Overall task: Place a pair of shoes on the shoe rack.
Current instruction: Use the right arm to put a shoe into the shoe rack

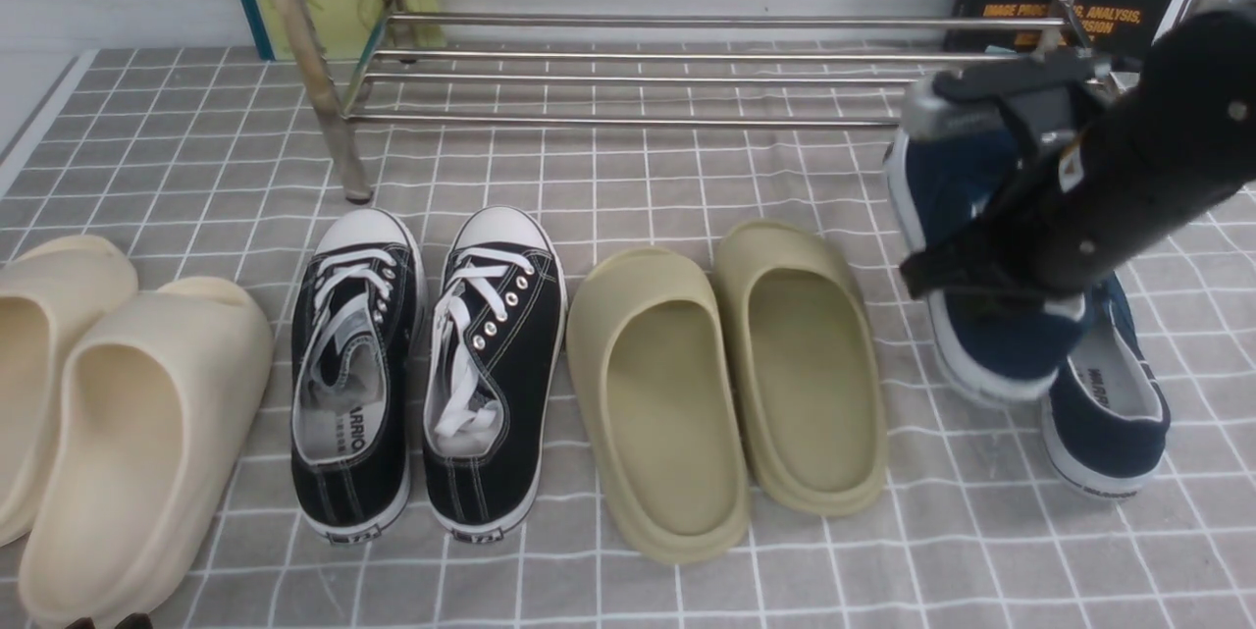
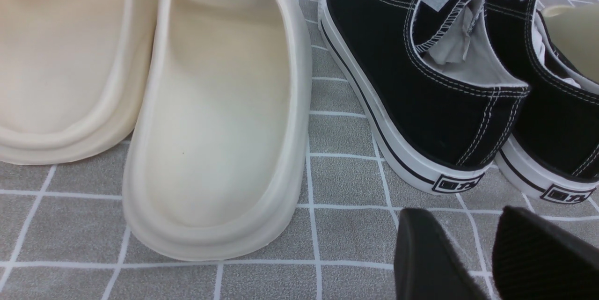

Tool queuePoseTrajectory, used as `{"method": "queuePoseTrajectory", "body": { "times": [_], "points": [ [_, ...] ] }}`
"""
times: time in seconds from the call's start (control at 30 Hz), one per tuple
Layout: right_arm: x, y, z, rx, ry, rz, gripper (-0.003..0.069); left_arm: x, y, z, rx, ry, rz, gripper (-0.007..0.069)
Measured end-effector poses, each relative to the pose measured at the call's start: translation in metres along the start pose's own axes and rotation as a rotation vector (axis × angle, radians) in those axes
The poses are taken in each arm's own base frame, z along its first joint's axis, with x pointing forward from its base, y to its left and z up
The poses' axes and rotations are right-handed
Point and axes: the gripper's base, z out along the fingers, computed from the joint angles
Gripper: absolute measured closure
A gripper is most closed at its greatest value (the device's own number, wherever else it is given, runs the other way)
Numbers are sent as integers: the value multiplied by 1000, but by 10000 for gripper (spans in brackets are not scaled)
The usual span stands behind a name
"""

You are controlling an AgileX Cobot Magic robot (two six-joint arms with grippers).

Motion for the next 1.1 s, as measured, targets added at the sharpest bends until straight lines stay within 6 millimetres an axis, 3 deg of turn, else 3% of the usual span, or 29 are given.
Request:
{"method": "queuePoseTrajectory", "body": {
  "times": [0.07,0.2,0.23,0.27,0.37,0.4,0.43,0.53,0.77,1.1],
  "points": [
    [-5,0,1,9,-19,-12,608,0,0,0,0,0,0,386],
    [-38,-6,13,46,-85,-31,608,0,0,0,0,0,0,386],
    [-57,-13,26,62,-104,-17,608,0,0,0,0,0,0,386],
    [-57,-14,29,64,-97,-15,608,0,0,0,0,0,0,386],
    [-87,-30,58,93,-112,14,608,0,0,0,0,0,0,386],
    [-90,-31,58,94,-120,16,608,0,0,0,0,0,0,386],
    [-98,-38,73,107,-106,16,608,0,0,0,0,0,0,386],
    [-114,-44,91,120,-102,-17,608,0,0,0,0,0,0,386],
    [-133,-42,108,124,-101,-124,608,0,0,0,0,0,-1,386],
    [-136,-47,113,174,-99,-202,606,0,0,0,0,0,0,386]
  ]
}}
